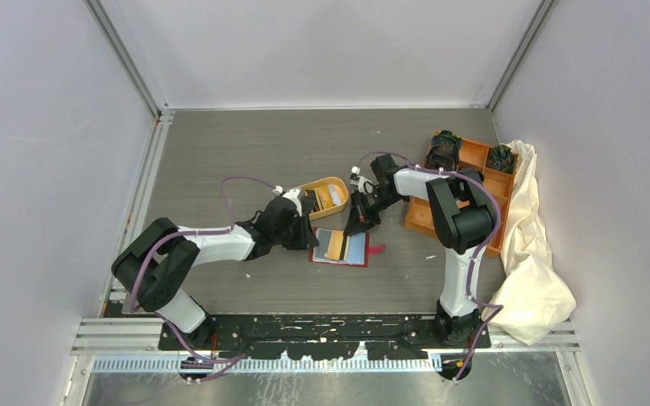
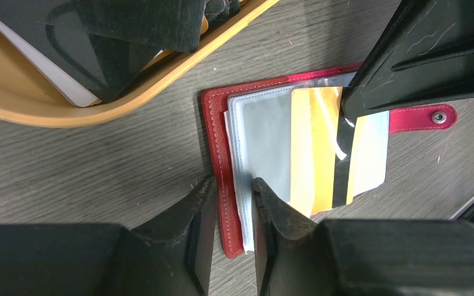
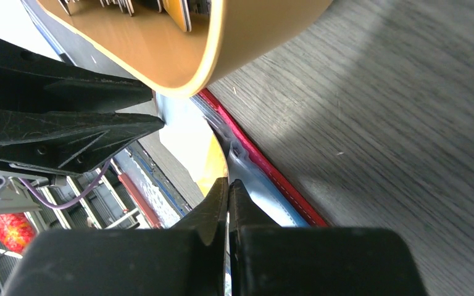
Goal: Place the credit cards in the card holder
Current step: Insert the credit card into the card holder.
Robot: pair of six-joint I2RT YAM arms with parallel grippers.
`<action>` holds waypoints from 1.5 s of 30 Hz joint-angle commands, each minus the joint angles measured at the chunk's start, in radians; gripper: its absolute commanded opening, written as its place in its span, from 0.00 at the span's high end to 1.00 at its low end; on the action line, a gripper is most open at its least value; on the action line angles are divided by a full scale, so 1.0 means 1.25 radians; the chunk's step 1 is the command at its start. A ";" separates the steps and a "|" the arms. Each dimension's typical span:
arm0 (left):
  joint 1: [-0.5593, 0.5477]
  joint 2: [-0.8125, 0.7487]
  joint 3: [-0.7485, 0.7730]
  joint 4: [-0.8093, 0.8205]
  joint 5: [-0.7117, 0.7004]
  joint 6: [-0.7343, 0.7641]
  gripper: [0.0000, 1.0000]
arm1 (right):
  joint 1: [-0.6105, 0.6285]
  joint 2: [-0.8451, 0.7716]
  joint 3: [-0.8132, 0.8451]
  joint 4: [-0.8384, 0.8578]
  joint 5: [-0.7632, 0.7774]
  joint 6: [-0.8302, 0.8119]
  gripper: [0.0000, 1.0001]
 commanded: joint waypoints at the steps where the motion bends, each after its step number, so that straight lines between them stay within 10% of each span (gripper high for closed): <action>1: -0.004 0.032 -0.016 -0.035 0.025 0.011 0.72 | 0.008 -0.002 -0.004 0.064 0.056 0.002 0.99; 45: -0.004 -0.096 0.027 -0.167 -0.026 0.039 0.64 | 0.056 0.062 0.089 -0.047 -0.018 -0.102 0.95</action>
